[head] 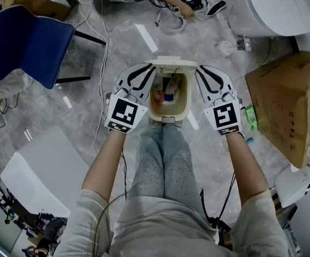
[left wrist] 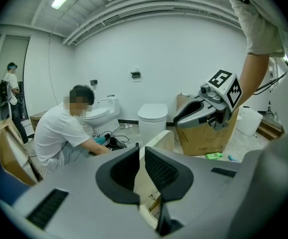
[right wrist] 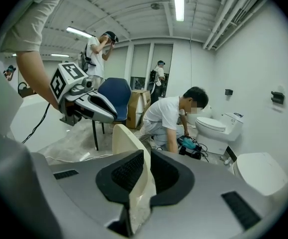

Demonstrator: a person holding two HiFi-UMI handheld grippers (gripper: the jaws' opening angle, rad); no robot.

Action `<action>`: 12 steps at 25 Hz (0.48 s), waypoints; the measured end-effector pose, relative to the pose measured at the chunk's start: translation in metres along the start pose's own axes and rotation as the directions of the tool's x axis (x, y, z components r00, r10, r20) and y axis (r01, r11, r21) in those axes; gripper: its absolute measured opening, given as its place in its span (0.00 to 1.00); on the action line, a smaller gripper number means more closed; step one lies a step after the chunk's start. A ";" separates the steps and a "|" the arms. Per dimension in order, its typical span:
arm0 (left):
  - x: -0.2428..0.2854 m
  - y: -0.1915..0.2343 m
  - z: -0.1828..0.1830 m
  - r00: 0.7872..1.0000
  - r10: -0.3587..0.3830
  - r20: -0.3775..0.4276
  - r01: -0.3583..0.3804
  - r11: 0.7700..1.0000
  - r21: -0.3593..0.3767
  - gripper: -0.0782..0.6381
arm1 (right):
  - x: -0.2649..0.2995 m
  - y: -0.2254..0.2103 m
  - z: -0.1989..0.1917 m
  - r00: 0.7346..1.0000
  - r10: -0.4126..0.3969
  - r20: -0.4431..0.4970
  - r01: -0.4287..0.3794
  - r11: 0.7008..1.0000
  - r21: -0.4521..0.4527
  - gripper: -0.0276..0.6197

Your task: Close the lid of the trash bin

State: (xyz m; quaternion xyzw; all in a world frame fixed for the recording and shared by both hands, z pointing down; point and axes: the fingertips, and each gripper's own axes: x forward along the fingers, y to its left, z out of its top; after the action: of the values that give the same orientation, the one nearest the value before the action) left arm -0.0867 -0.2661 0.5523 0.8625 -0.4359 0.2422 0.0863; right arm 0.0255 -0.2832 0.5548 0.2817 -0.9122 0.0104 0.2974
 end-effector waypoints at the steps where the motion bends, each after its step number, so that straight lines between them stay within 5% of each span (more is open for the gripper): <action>1: 0.001 0.000 -0.002 1.000 -0.003 -0.006 0.003 1.000 0.000 0.15 | 0.001 0.001 -0.002 1.000 0.005 -0.004 -0.005 1.000 -0.003 0.10; 4: 0.006 0.001 -0.009 0.999 -0.022 -0.030 0.022 1.000 -0.007 0.32 | 0.006 0.002 -0.007 0.999 0.027 -0.018 -0.027 1.000 -0.001 0.13; 6: 0.010 0.004 -0.013 0.999 -0.028 -0.045 0.028 1.000 -0.009 0.32 | 0.011 0.002 -0.011 0.999 0.045 -0.027 -0.044 0.999 0.018 0.23; 12: 0.020 0.017 -0.021 0.997 -0.029 -0.070 0.029 1.000 -0.003 0.32 | 0.025 -0.005 -0.021 0.997 0.043 -0.067 -0.041 0.999 0.033 0.24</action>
State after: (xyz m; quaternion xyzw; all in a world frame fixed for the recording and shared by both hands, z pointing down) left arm -0.0981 -0.2828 0.5795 0.8596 -0.4203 0.2707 0.1059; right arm 0.0223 -0.2963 0.5852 0.2666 -0.9070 0.0406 0.3234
